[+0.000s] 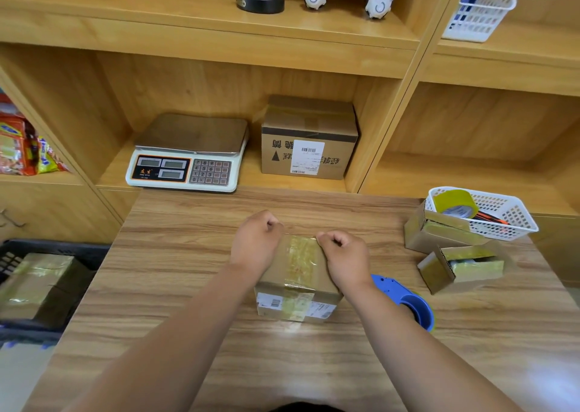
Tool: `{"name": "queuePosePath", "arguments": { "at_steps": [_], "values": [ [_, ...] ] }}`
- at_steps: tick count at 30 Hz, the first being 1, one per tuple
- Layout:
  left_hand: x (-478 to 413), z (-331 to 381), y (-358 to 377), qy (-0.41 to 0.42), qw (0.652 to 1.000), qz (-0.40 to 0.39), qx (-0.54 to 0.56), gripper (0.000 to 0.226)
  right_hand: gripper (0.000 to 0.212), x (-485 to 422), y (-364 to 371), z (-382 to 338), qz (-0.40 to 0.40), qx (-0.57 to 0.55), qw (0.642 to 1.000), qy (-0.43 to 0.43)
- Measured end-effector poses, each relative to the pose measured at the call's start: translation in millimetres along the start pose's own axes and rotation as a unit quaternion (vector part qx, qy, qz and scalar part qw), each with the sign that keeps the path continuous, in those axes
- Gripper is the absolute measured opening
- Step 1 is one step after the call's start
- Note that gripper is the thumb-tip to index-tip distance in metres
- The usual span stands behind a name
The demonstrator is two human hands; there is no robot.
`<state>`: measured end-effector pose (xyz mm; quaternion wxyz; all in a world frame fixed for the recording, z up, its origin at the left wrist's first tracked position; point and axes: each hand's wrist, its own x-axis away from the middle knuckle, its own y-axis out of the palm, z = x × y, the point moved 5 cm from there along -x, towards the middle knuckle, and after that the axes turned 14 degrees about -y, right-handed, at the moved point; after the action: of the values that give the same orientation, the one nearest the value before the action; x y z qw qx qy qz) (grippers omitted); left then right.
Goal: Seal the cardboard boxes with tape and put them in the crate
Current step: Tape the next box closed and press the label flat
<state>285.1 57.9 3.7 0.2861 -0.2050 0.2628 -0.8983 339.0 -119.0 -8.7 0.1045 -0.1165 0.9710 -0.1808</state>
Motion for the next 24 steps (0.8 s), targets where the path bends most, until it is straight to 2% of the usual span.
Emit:
{"name": "queuePosePath", "arguments": {
  "at_steps": [4,6,8,11,16,19,21,24],
  "values": [
    [16.5,-5.4,-10.4,-0.013,0.997,0.06,-0.039,0.025,0.004,9.7,-4.5,-3.3,0.031,0.016,0.999,0.007],
    [24.7,-11.2,-12.7,-0.038,0.994,0.067,-0.079,0.032,0.026,20.2,-6.6,0.8,0.034,0.032,0.998,0.038],
    [32.0,-21.4,-11.7,-0.09,0.988,0.028,-0.125,0.051,0.038,33.9,-10.0,2.0,0.033,0.066,0.994,0.08],
    [43.3,-28.3,-11.8,-0.113,0.979,-0.029,-0.166,0.064,0.029,48.9,-11.7,-6.1,-0.013,0.111,0.989,0.094],
    [60.6,-31.5,-18.2,-0.098,0.991,-0.013,-0.093,0.044,0.011,63.8,-14.5,-27.3,0.001,0.111,0.994,0.02],
    [67.0,-45.9,-14.1,-0.088,0.995,-0.013,-0.046,0.036,0.022,84.8,-10.4,-25.8,-0.016,0.151,0.988,-0.042],
    [71.0,-59.4,-5.9,-0.08,0.996,-0.045,0.016,0.034,0.03,103.8,-3.5,-17.3,-0.053,0.177,0.98,-0.076],
    [76.5,-83.5,8.4,-0.103,0.988,-0.083,0.081,0.041,0.043,131.2,8.1,1.3,-0.129,0.191,0.97,-0.08]
  ]
}}
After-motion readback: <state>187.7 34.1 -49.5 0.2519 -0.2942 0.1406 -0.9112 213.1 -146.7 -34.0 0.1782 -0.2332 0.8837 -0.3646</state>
